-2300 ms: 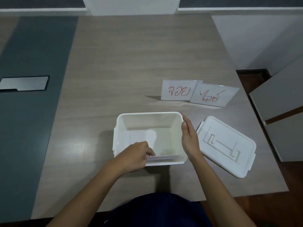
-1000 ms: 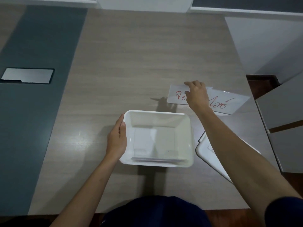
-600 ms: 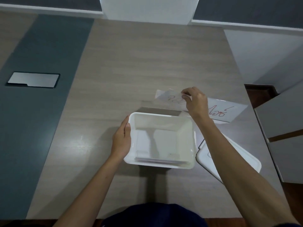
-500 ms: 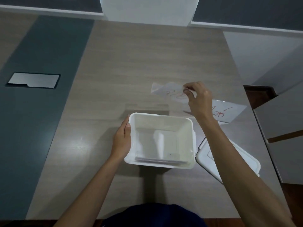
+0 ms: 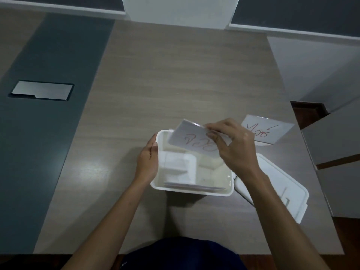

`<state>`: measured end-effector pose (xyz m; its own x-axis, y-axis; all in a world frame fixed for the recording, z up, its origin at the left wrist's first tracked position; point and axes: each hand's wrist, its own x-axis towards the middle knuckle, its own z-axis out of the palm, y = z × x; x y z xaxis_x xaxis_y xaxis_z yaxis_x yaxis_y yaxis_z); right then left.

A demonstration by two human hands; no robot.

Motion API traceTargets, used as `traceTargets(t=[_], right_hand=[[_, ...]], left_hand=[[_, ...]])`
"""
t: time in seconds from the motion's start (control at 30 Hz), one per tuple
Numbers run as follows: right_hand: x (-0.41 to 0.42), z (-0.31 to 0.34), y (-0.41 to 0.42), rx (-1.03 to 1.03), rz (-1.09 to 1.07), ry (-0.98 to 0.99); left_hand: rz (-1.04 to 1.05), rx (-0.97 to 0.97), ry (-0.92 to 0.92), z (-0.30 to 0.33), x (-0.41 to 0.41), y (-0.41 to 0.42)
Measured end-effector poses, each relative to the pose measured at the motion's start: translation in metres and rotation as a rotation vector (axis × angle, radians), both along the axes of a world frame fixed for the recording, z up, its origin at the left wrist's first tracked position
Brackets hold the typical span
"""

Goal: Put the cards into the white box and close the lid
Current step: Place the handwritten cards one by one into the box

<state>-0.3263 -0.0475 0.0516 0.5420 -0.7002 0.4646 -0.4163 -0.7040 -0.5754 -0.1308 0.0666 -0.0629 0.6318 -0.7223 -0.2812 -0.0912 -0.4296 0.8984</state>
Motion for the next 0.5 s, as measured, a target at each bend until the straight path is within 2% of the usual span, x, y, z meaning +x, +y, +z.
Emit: traceTargets(t=[0.23, 0.5], right_hand=[[0.003, -0.053, 0.022, 0.228, 0.126, 0.202], [0.001, -0.082, 0.042, 0.431, 0.245, 0.419]], left_hand=[[0.007, -0.025, -0.009, -0.002, 0.000, 0.002], [0.011, -0.027, -0.001, -0.003, 0.001, 0.001]])
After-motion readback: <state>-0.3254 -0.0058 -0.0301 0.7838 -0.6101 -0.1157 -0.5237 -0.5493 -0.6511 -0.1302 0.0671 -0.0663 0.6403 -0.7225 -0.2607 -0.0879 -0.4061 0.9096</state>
